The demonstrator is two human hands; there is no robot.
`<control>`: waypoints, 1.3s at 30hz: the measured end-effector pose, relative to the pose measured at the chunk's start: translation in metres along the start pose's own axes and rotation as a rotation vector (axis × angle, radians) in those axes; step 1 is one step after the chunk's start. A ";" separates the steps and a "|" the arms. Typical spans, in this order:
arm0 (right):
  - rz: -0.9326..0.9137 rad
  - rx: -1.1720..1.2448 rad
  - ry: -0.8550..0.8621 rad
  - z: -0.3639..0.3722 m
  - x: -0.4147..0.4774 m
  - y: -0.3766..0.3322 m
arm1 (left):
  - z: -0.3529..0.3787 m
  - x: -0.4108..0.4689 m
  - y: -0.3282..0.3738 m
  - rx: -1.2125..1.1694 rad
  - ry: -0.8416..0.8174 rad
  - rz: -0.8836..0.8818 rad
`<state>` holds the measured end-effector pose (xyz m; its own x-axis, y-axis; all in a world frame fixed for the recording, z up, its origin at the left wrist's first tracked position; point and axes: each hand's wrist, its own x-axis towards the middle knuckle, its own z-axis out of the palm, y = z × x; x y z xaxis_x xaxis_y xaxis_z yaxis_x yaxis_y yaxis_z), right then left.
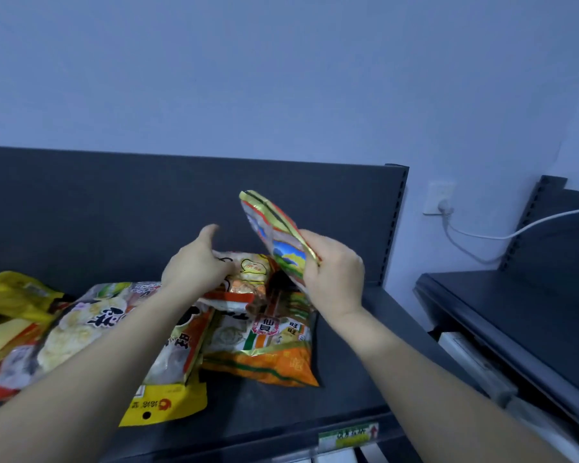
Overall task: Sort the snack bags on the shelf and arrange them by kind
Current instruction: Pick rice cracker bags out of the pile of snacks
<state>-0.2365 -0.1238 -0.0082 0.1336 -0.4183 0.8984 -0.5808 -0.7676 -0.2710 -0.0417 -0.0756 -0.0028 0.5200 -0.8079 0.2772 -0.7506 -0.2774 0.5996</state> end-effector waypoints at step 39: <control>1.301 0.889 -0.445 0.051 -0.009 -0.116 | -0.143 0.004 -0.157 -0.651 0.092 -0.031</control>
<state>-0.1293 -0.0557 -0.0024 0.2513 -0.9465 -0.2023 0.1166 0.2371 -0.9645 0.1361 0.0393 0.0115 0.5917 -0.7490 0.2983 -0.3501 0.0946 0.9319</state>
